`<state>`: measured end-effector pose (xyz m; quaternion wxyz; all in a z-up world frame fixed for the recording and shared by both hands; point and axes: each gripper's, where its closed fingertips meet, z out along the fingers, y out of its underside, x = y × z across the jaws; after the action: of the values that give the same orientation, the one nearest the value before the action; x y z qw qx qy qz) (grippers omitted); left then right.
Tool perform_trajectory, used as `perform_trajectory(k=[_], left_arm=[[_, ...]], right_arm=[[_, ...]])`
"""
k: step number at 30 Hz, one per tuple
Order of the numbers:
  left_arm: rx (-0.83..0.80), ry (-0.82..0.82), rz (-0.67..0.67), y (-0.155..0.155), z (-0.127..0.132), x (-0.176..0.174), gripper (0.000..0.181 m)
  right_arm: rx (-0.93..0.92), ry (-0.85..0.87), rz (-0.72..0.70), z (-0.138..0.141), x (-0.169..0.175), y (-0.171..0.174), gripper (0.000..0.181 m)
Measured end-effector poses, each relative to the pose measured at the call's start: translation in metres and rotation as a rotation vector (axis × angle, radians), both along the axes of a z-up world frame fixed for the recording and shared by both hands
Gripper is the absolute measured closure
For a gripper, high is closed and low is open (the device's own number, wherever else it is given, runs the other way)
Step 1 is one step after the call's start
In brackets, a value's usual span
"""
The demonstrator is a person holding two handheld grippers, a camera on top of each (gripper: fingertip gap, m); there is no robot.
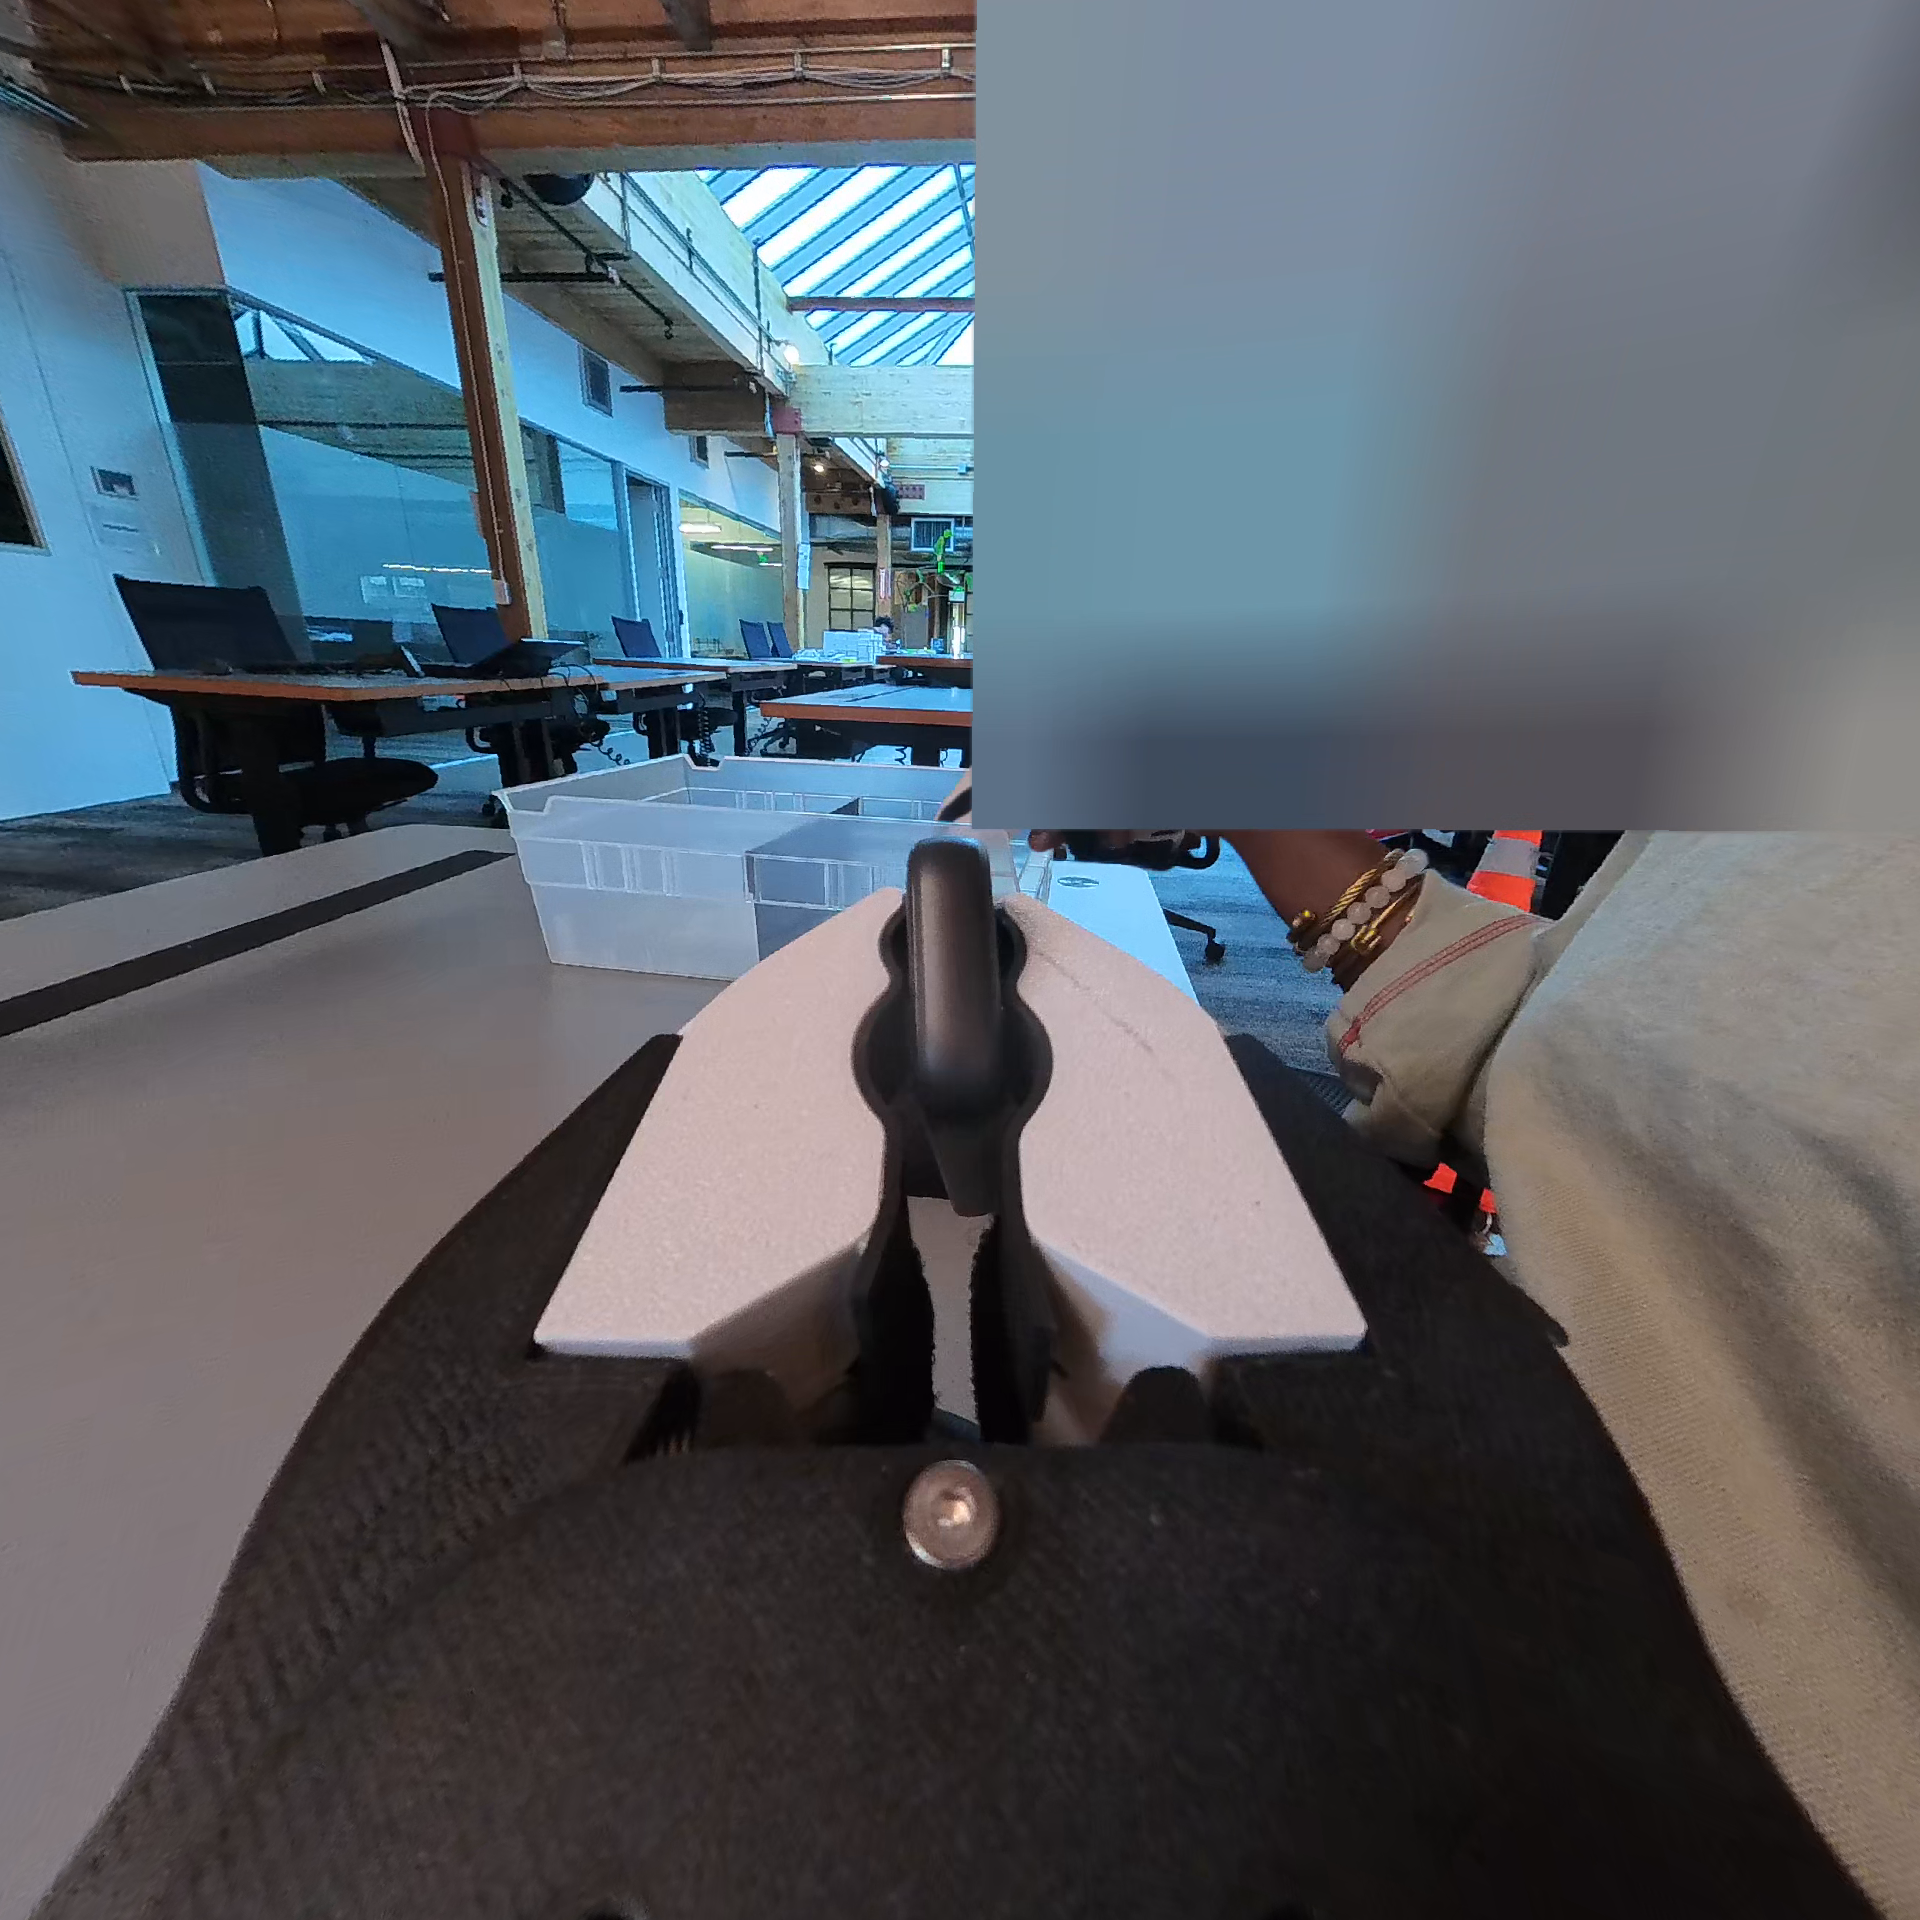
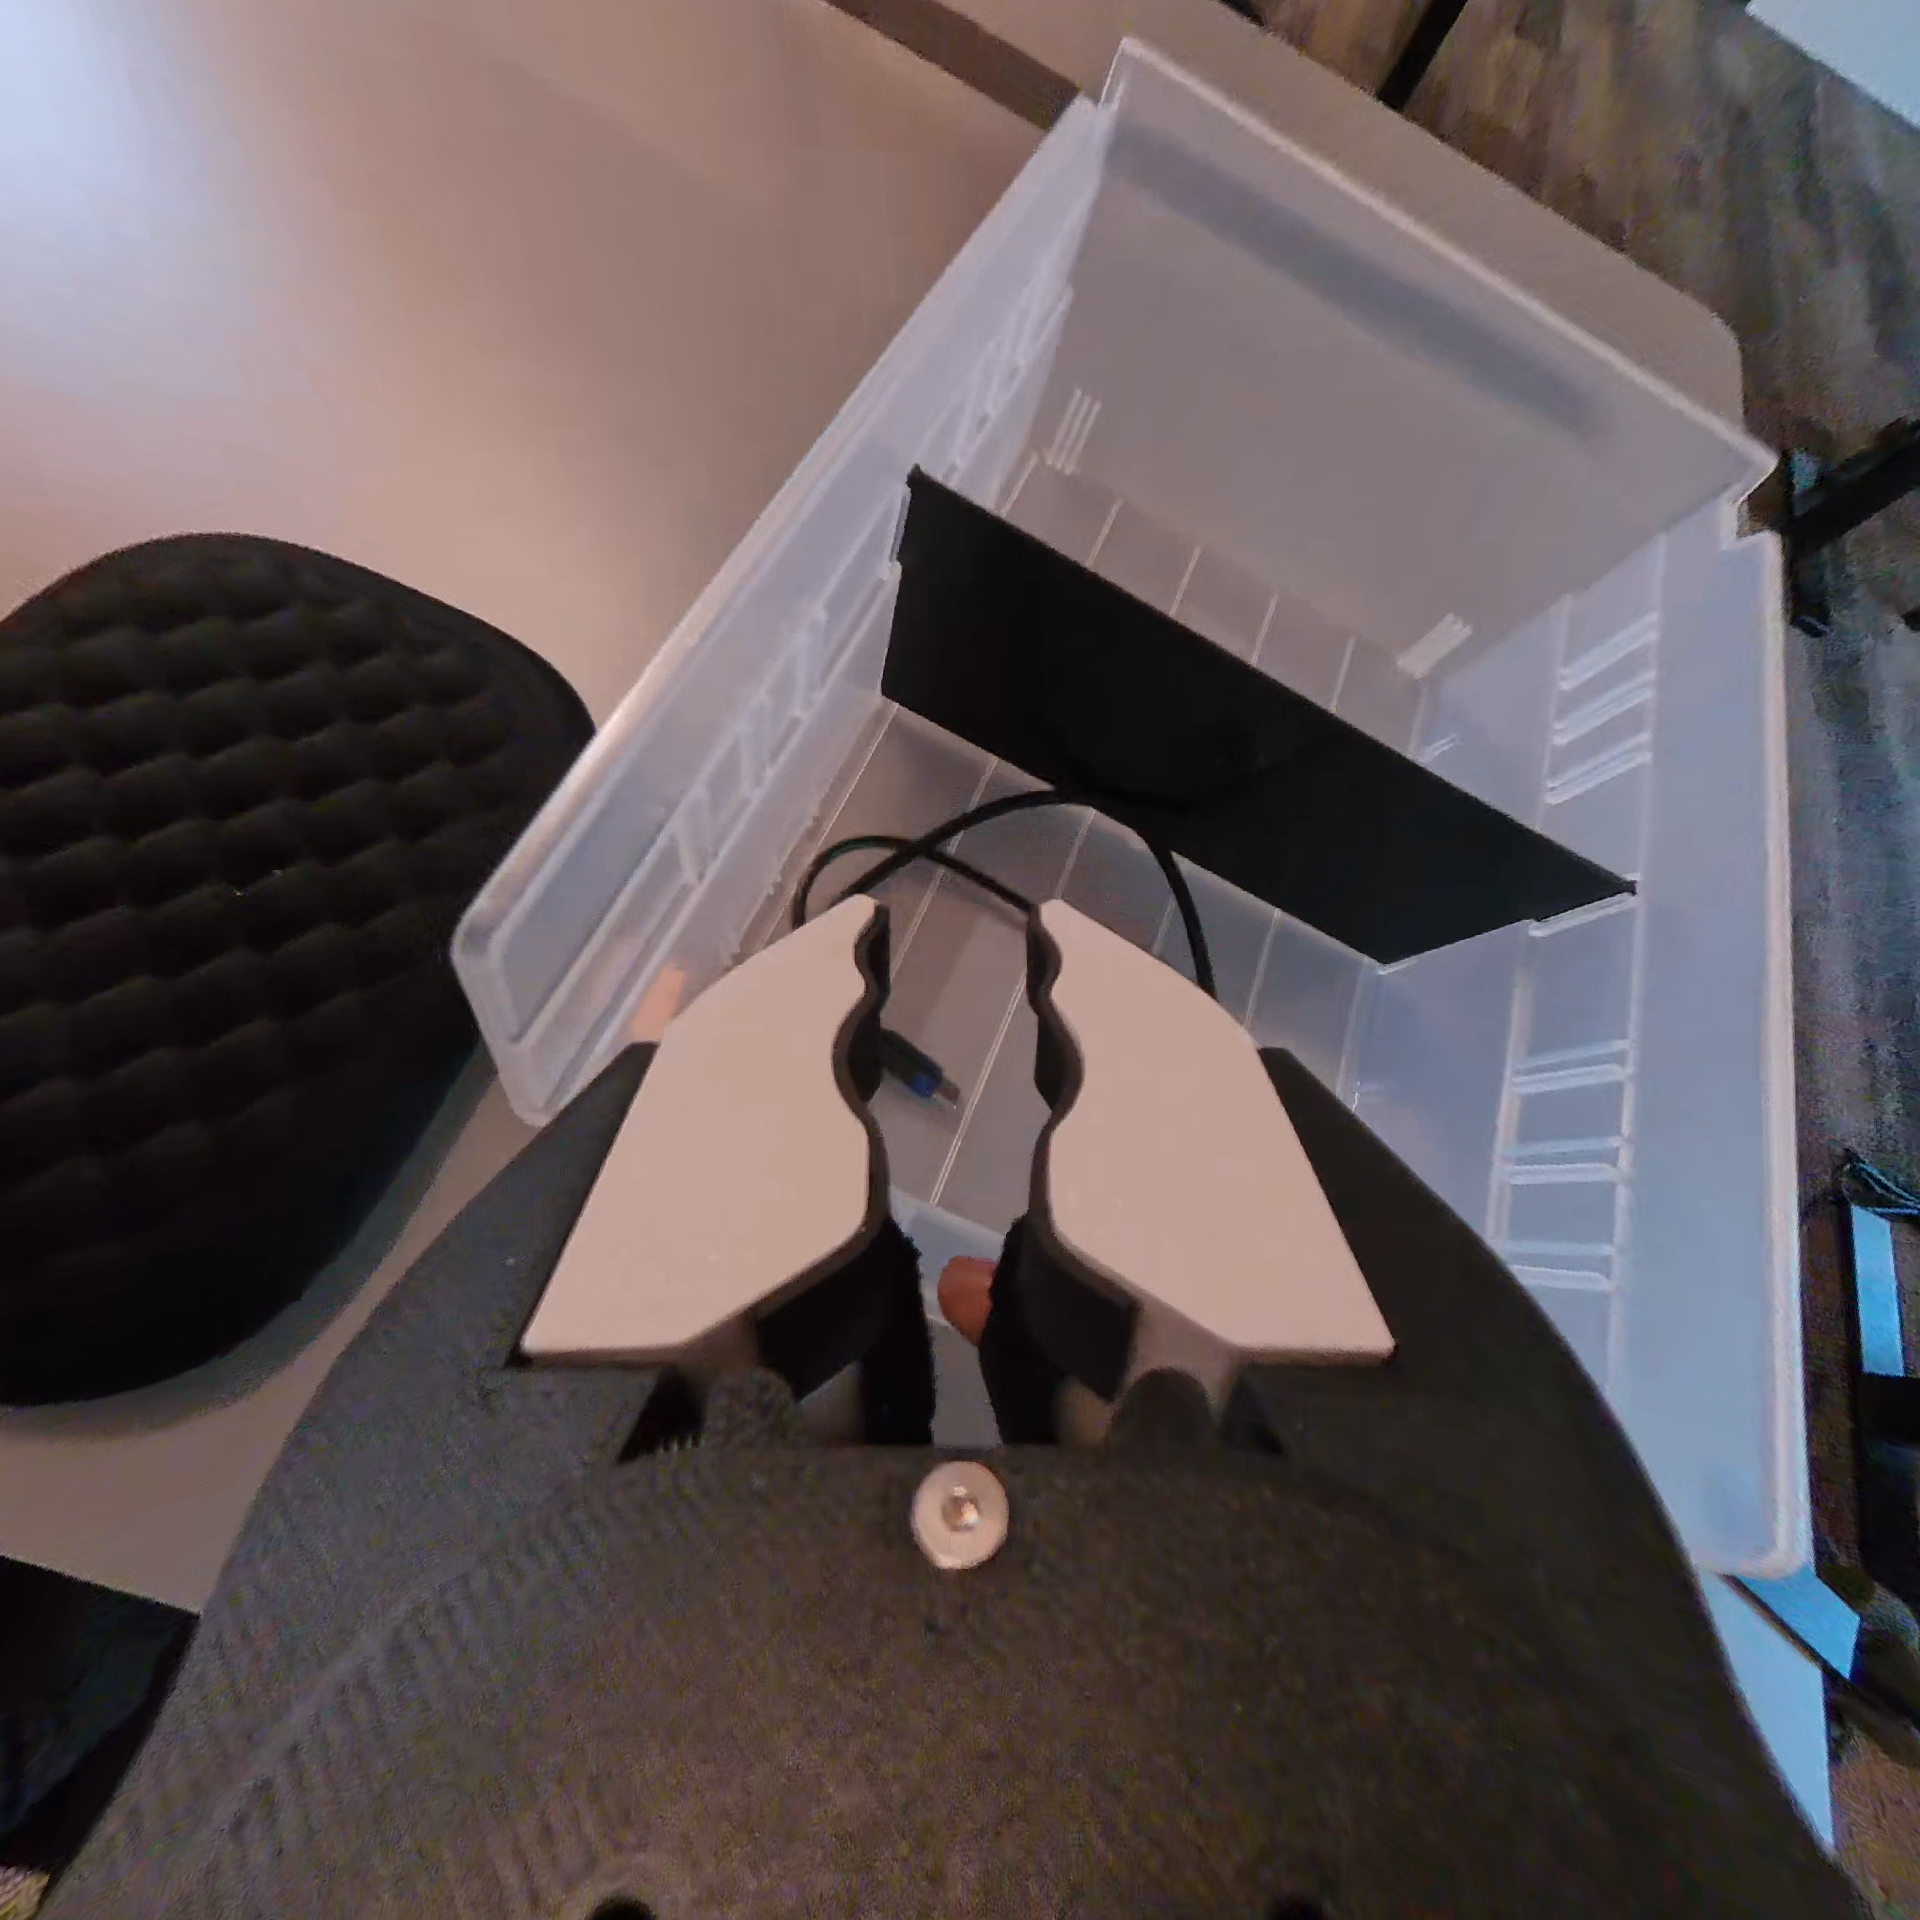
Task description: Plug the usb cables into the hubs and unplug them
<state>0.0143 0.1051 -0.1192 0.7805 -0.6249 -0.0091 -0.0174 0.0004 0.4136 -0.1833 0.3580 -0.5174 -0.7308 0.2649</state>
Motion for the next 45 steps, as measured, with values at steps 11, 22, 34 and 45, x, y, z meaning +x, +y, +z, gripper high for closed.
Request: perform_trajectory(k=[11, 22, 34, 45], left_arm=[[0.016, -0.005, 0.0, -0.001, 0.002, -0.001, 0.169], [0.035, 0.021, -0.02, -0.002, 0.005, 0.005, 0.168], [0.173, 0.022, 0.03, -0.012, 0.022, 0.0, 0.15], [0.116, 0.036, 0.097, -0.007, 0.013, -0.009, 0.15]], right_arm=[[-0.127, 0.368, 0.847, 0.08, 0.012, -0.203, 0.128], [-0.121, 0.122, 1.186, 0.016, 0.016, -0.321, 0.161], [-0.218, 0.505, 1.035, 0.1, 0.011, -0.265, 0.169], [-0.061, 0.797, 0.767, 0.216, -0.028, -0.123, 0.169]])
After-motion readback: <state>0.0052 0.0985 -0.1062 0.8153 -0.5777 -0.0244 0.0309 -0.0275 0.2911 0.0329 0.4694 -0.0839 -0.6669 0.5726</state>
